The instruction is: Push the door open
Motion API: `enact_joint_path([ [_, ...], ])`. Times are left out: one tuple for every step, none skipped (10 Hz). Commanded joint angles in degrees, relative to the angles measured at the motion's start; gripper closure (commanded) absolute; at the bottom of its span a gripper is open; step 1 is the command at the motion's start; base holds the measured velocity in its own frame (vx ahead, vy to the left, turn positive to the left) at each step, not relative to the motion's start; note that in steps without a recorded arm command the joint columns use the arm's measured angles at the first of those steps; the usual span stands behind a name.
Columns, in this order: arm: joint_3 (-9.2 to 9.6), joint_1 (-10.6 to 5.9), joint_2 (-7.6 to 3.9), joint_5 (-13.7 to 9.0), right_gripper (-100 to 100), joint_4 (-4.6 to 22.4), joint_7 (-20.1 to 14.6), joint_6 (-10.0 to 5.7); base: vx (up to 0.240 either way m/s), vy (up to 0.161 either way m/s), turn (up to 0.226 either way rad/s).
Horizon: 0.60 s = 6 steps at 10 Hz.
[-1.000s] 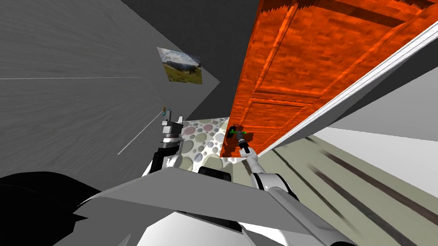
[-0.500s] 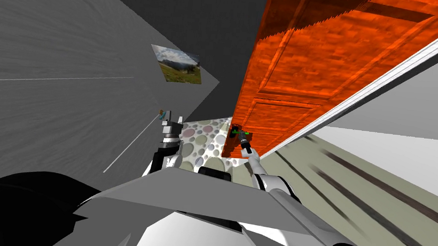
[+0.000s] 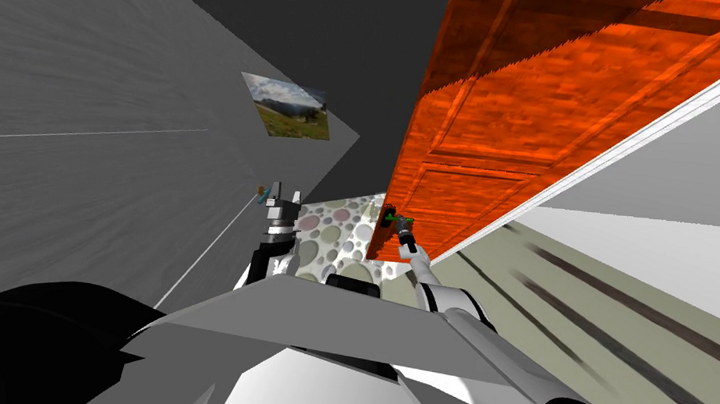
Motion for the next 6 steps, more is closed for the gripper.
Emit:
enact_joint_path([
  [-1.07,0.25,-0.31,-0.48,100,-1.11,0.75,0.32,0.138,0.136,-0.042],
  [-1.71,0.3,-0.39,-0.81,100,-1.04,1.24,0.47,0.15,0.125,-0.052],
  [-2.23,0.34,-0.46,-1.07,100,-0.98,1.65,0.6,0.184,0.12,-0.041],
  [-2.67,0.37,-0.51,-1.3,100,-0.93,1.99,0.71,0.156,0.112,-0.041],
  [-3.15,0.4,-0.58,-1.54,100,-0.88,2.35,0.83,0.15,0.126,-0.052],
  [-2.88,0.37,-0.59,-1.38,100,-0.48,2.1,0.68,0.073,0.053,-0.036],
])
